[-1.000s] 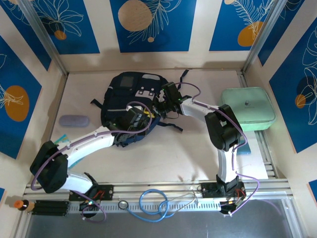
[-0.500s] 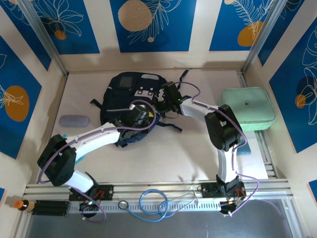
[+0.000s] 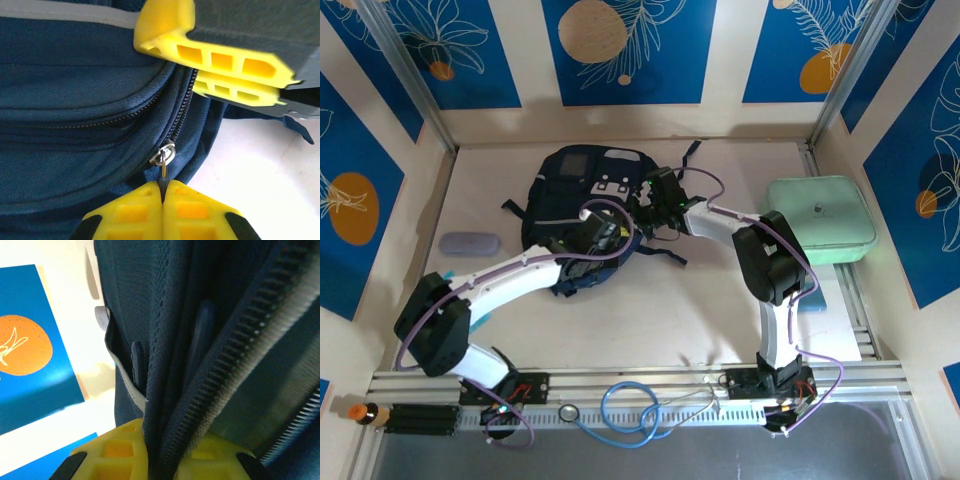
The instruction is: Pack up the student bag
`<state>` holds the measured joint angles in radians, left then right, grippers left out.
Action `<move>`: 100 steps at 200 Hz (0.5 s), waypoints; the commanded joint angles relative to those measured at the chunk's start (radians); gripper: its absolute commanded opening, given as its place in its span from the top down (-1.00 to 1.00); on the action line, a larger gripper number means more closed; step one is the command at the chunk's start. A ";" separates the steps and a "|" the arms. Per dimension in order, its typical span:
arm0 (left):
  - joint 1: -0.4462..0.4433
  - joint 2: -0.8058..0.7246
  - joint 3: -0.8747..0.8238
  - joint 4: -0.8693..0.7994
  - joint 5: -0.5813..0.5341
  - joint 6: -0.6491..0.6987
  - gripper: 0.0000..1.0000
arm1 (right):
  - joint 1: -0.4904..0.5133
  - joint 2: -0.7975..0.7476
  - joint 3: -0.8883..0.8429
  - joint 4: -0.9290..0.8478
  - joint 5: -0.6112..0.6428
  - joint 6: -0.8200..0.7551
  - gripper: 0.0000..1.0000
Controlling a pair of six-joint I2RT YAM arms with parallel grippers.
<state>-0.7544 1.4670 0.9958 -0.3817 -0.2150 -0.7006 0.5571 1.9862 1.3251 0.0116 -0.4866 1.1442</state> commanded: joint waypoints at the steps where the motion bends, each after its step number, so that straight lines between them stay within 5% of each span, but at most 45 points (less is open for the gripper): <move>1: 0.036 -0.080 -0.002 -0.076 0.063 0.010 1.00 | 0.003 -0.030 -0.048 0.111 -0.001 0.039 0.93; 53: 0.151 -0.158 -0.100 -0.207 0.135 0.106 1.00 | -0.026 -0.078 -0.134 0.188 0.058 0.081 0.96; 100: 0.197 -0.204 -0.144 -0.096 0.268 0.162 0.97 | -0.046 -0.118 -0.163 0.164 0.057 0.073 0.97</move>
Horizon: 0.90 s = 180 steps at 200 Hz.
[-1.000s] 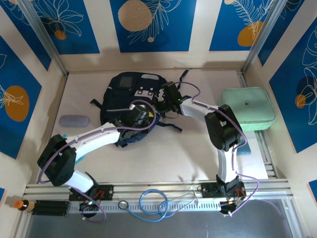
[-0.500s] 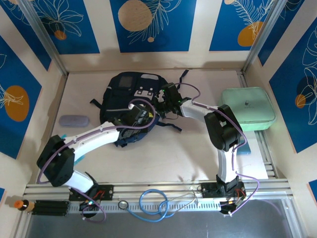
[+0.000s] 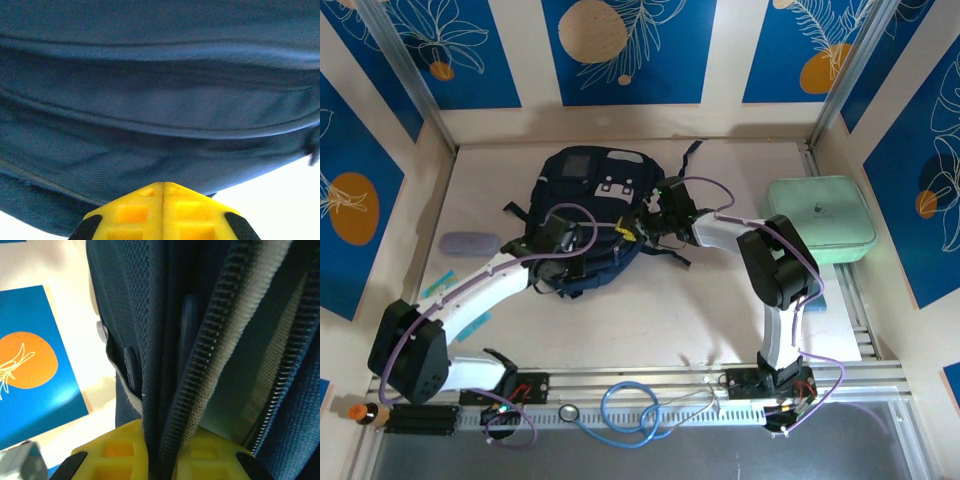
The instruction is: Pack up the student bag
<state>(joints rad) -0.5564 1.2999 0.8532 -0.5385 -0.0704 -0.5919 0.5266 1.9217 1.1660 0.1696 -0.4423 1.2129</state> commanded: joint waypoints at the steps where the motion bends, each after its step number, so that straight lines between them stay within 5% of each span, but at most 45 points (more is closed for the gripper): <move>1: -0.004 -0.037 -0.001 0.066 0.126 0.052 0.95 | -0.016 -0.053 -0.004 0.006 0.012 0.005 0.97; 28: -0.074 -0.030 0.032 0.124 0.092 -0.011 0.41 | -0.008 -0.046 0.004 0.005 0.003 0.016 0.97; 56: -0.123 0.003 0.026 0.186 0.014 -0.111 0.19 | -0.005 -0.046 0.008 0.008 0.005 0.019 0.97; 180: -0.240 0.282 0.229 0.120 -0.186 -0.200 0.18 | 0.007 -0.053 0.003 0.017 -0.001 0.019 0.97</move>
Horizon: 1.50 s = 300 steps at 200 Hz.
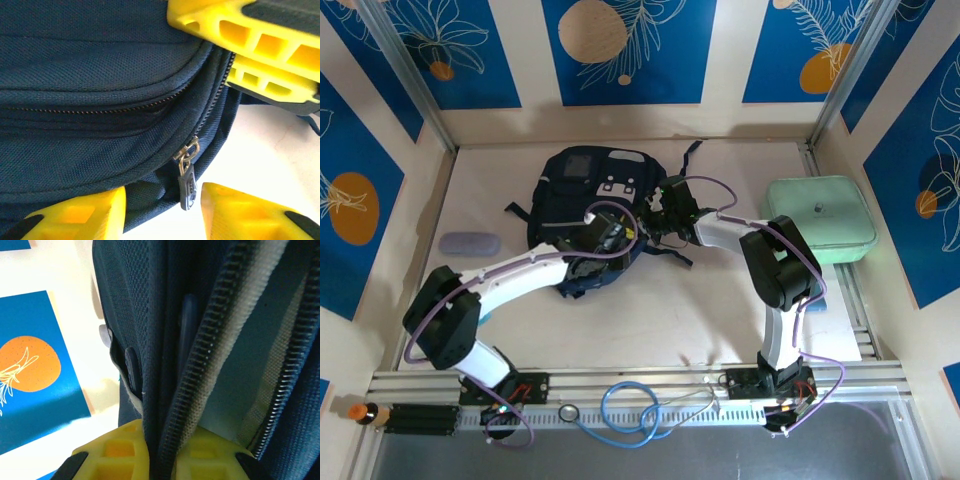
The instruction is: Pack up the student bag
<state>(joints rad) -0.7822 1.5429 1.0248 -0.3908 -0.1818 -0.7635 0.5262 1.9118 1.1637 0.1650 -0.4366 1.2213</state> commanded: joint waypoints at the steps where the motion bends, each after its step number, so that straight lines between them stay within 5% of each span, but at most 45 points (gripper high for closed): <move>1: -0.016 0.042 0.059 -0.032 -0.077 -0.029 0.18 | 0.008 -0.043 0.005 0.022 -0.006 0.011 0.97; 33: -0.032 0.087 0.116 -0.103 -0.106 -0.031 0.27 | 0.008 -0.043 0.004 0.022 -0.004 0.004 0.97; 53: -0.031 0.098 0.127 -0.103 -0.087 -0.023 0.00 | 0.009 -0.043 0.004 0.023 -0.007 0.000 0.97; 74: -0.033 0.114 0.145 -0.142 -0.104 -0.019 -0.03 | 0.011 -0.043 0.004 0.021 -0.007 -0.003 0.97; 132: -0.031 0.104 0.143 -0.148 -0.108 -0.020 0.53 | 0.011 -0.053 -0.004 0.022 -0.001 -0.006 0.97; 222: -0.029 0.063 0.141 -0.164 -0.091 -0.014 1.00 | 0.006 -0.066 -0.019 0.024 0.009 -0.008 0.97; 300: 0.057 -0.051 0.031 -0.202 0.025 0.004 1.00 | -0.006 -0.078 -0.036 0.016 0.033 -0.015 0.98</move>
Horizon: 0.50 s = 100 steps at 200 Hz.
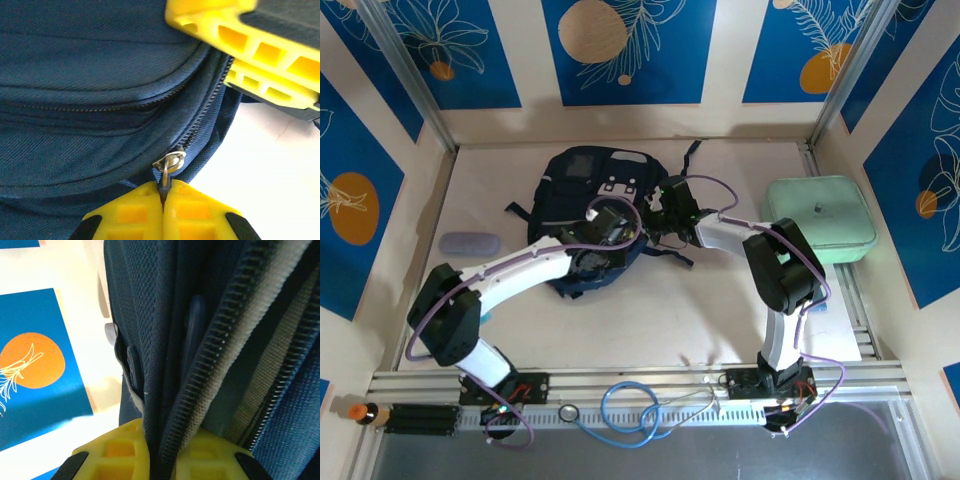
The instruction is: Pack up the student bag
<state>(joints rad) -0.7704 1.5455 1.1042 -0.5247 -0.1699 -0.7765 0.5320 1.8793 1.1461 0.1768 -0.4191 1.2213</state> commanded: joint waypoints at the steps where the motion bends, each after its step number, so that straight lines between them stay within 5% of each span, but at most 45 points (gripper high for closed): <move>1: 0.048 -0.054 -0.049 -0.071 0.014 0.018 1.00 | -0.012 -0.046 -0.019 0.004 0.016 -0.015 0.98; 100: 0.147 -0.133 -0.107 -0.235 0.075 0.158 1.00 | -0.012 -0.050 -0.002 -0.044 0.049 -0.032 1.00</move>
<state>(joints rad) -0.6476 1.4464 1.0126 -0.6292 -0.0750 -0.6712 0.5430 1.8774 1.1439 0.1535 -0.4068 1.2198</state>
